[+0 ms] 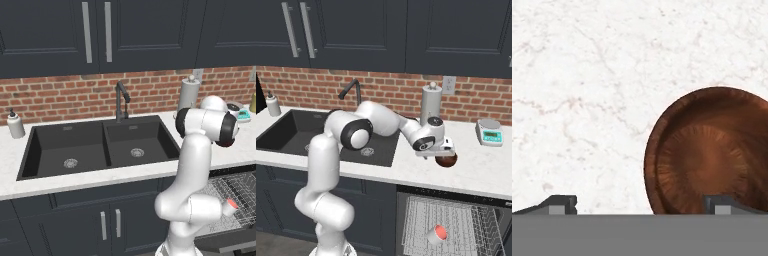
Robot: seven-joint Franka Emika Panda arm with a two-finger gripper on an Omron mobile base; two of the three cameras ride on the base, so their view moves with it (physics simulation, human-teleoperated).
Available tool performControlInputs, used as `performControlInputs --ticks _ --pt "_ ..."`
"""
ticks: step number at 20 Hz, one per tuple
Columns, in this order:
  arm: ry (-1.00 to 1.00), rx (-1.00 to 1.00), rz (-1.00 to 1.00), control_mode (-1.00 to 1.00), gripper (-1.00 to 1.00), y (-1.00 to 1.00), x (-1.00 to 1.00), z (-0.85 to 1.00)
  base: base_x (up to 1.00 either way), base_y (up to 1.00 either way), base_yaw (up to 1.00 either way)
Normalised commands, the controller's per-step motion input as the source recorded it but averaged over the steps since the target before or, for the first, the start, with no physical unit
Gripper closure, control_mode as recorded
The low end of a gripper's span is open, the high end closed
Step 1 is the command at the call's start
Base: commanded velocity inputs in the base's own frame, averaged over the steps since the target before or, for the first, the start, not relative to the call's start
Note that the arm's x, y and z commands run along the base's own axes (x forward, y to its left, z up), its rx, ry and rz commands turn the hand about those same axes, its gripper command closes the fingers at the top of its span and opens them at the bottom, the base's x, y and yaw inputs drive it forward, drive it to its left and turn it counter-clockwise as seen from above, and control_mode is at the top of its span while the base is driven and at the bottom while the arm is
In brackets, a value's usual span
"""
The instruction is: Pick up the cup and bowl from the counter, place them in the dishwasher, and close the dishwasher door.
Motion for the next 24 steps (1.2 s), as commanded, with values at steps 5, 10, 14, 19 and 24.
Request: performControlInputs --ticks 5,10,14,19,24 --pt "0.0 0.0 0.07 -1.0 -1.0 0.0 0.05 -0.11 0.0 0.0 0.0" --pt "0.0 0.0 0.05 -1.0 -1.0 -0.02 0.19 -0.03 0.0 0.0 0.0" --pt "0.0 0.0 0.05 -1.0 -1.0 -0.04 0.2 0.0 0.0 0.0 0.0" --pt "0.0 0.0 0.05 -1.0 -1.0 -0.09 0.12 -0.08 0.0 0.0 0.0" --pt "0.0 0.0 0.06 -1.0 1.0 -0.22 0.02 -0.18 0.0 0.0 0.0"
